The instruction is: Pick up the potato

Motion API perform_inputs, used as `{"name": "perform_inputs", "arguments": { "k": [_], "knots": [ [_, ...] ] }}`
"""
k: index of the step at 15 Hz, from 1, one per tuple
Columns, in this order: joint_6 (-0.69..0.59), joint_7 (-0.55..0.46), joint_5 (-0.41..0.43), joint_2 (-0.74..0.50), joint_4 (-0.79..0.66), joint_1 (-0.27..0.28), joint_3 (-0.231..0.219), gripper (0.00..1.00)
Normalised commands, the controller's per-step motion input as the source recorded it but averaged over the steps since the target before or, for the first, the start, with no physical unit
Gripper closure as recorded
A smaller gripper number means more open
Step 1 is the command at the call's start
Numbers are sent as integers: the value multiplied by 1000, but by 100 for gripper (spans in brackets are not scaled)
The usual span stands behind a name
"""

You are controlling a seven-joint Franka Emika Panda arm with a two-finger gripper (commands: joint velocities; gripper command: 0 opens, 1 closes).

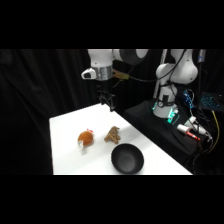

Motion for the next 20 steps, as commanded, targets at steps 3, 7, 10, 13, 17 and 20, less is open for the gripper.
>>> {"name": "perform_inputs", "arguments": {
  "k": [3, 7, 10, 13, 17, 20],
  "knots": [
    [32, -42, 52, 52, 50, -26, 6, 0],
    [76, -122, 79, 247, 349, -40, -4, 0],
    [22, -151, 47, 401, 607, -49, -6, 0],
    [53, -117, -29, 456, 612, -59, -18, 0],
    [50, -175, 29, 509, 575, -107, -24, 0],
    [9, -237, 134, 509, 530, -140, 5, 0]
  ]
}}
